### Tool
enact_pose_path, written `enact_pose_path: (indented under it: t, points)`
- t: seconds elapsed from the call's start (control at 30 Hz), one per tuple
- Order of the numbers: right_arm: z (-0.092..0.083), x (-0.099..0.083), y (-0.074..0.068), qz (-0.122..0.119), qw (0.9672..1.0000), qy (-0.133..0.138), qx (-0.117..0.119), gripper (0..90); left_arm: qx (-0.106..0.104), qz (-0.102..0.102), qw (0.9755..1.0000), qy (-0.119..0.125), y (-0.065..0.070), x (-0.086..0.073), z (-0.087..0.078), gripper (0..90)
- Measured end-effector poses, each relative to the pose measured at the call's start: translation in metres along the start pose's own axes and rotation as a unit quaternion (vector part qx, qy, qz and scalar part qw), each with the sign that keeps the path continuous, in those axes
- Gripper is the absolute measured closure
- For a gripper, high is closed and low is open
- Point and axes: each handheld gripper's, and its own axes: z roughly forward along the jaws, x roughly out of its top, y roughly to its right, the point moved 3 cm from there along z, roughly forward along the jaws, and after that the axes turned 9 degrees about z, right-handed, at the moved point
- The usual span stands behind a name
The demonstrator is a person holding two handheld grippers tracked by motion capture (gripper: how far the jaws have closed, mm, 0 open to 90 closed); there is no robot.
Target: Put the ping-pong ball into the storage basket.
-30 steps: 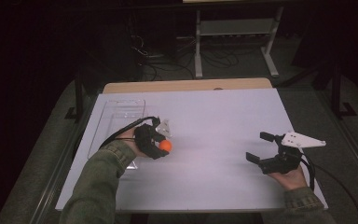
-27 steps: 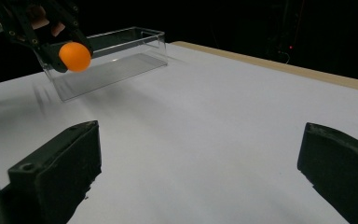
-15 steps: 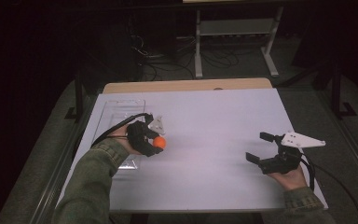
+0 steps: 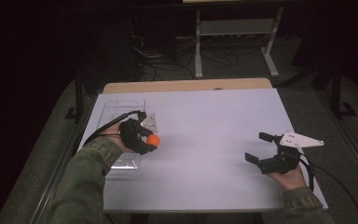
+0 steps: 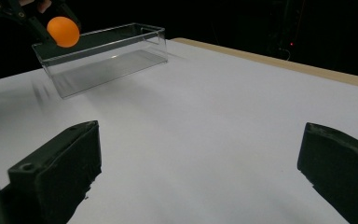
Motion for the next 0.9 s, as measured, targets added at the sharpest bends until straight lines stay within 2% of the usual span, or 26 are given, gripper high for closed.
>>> enact_pose_path:
  t: [0.5, 0.63, 0.9]
  points:
    - [0.001, 0.0, 0.0, 0.0, 1.0, -0.002, 0.0, 0.0, 0.021, -0.013, 0.9997, -0.006, -0.006, -0.013, -0.019, 50.8]
    - [0.001, -0.001, 0.0, 0.0, 1.0, -0.004, 0.0, 0.0, 0.027, -0.024, 0.9993, -0.006, -0.009, -0.021, -0.026, 50.8]
    - [0.002, -0.001, 0.0, 0.001, 1.0, -0.005, 0.001, 0.0, 0.033, -0.025, 0.9988, -0.025, -0.012, -0.032, -0.036, 50.8]
